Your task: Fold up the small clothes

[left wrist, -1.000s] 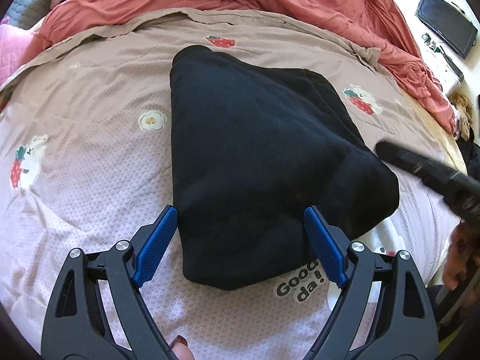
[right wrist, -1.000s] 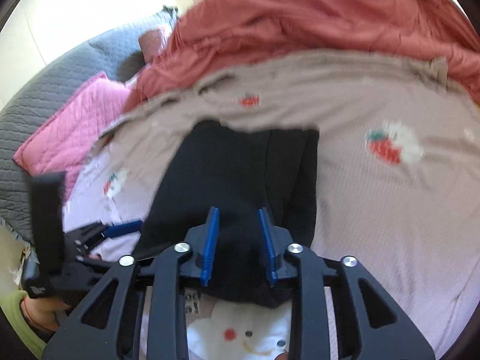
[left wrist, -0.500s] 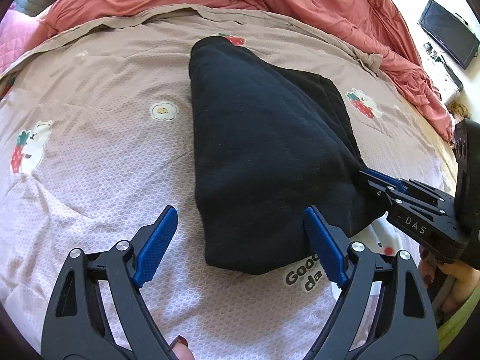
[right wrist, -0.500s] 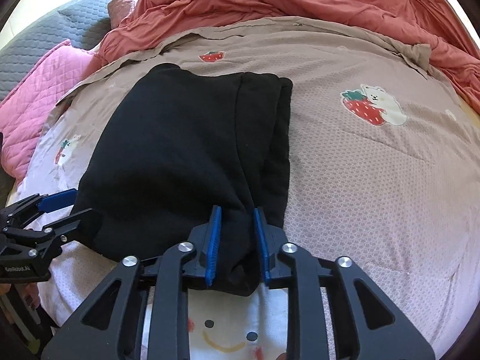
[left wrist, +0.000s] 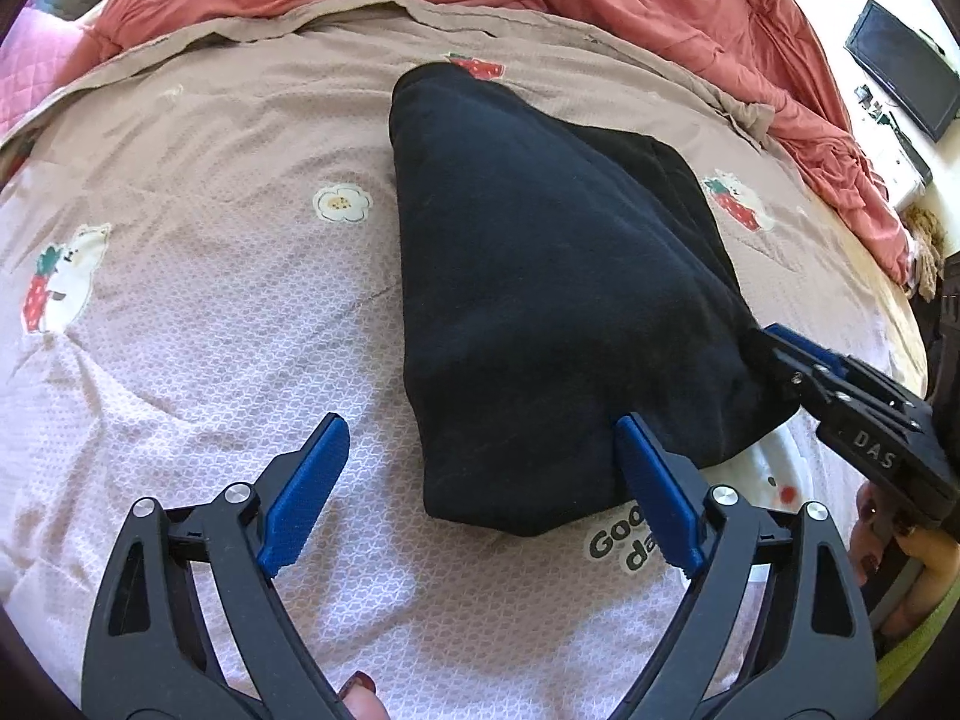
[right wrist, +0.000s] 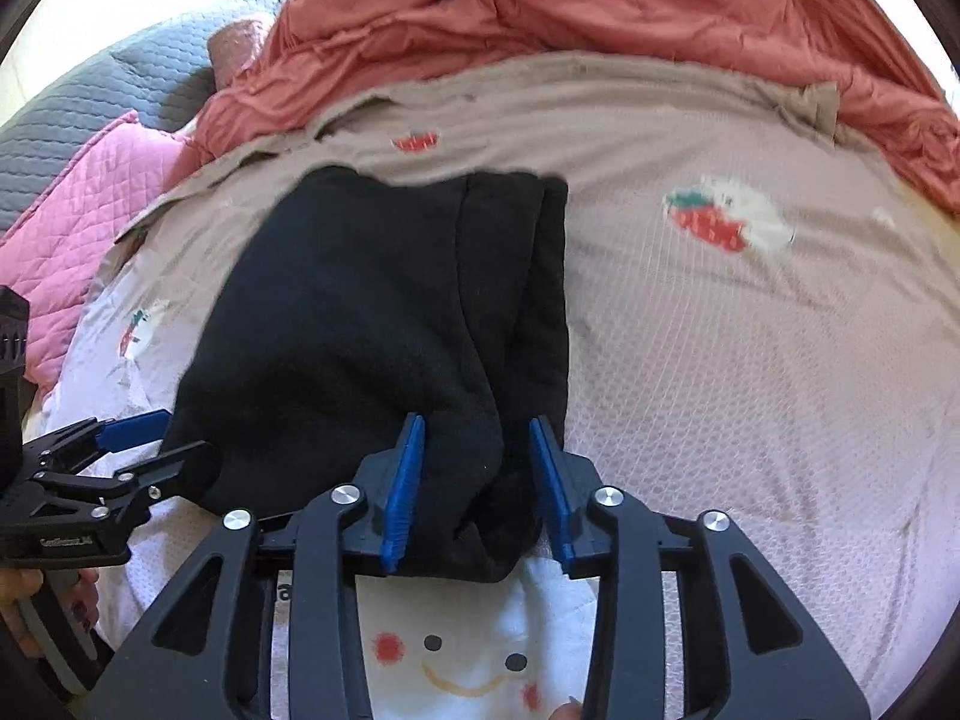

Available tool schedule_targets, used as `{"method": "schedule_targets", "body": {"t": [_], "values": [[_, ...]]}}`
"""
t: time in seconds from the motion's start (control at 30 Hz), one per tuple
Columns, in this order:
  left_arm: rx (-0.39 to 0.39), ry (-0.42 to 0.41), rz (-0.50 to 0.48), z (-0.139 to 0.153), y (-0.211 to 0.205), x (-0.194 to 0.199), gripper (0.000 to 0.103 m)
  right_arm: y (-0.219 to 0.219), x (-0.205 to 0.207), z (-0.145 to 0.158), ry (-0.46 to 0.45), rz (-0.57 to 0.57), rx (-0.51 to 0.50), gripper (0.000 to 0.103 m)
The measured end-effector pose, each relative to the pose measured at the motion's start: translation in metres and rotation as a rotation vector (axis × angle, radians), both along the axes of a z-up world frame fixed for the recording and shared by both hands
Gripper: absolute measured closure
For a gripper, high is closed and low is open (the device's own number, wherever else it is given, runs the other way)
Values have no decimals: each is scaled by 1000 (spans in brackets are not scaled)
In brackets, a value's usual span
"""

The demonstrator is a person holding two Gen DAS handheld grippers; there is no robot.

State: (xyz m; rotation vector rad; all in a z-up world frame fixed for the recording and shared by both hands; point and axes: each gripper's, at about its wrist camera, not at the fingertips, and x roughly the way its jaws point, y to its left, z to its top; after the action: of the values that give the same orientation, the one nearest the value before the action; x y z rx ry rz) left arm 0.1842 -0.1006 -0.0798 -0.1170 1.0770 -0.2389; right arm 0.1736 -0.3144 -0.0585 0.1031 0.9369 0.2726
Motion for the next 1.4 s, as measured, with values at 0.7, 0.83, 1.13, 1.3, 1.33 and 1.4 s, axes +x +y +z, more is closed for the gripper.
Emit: {"method": "schedule_targets", "body": {"t": [0.7,0.83,1.13,1.3,1.33,1.4], "values": [[19,-84,62,43,16,-25,10,-13,-52,47,-270,-107,16,5],[42,-125,80,57,20,-37,10,-15,-70,62,-349,-121,29,5],[62,-191,98,79,31,-73,10,-14,-114,87,-376,-136,29,5],[78,-202,111,83,39,-92,10,-14,-134,94,-339,-147,33,5],[81,-202,111,83,40,-95,10,-13,-138,95,-331,-146,26,5],[85,-195,109,83,43,-102,10,-10,-145,95,-301,-149,16,5]]}}
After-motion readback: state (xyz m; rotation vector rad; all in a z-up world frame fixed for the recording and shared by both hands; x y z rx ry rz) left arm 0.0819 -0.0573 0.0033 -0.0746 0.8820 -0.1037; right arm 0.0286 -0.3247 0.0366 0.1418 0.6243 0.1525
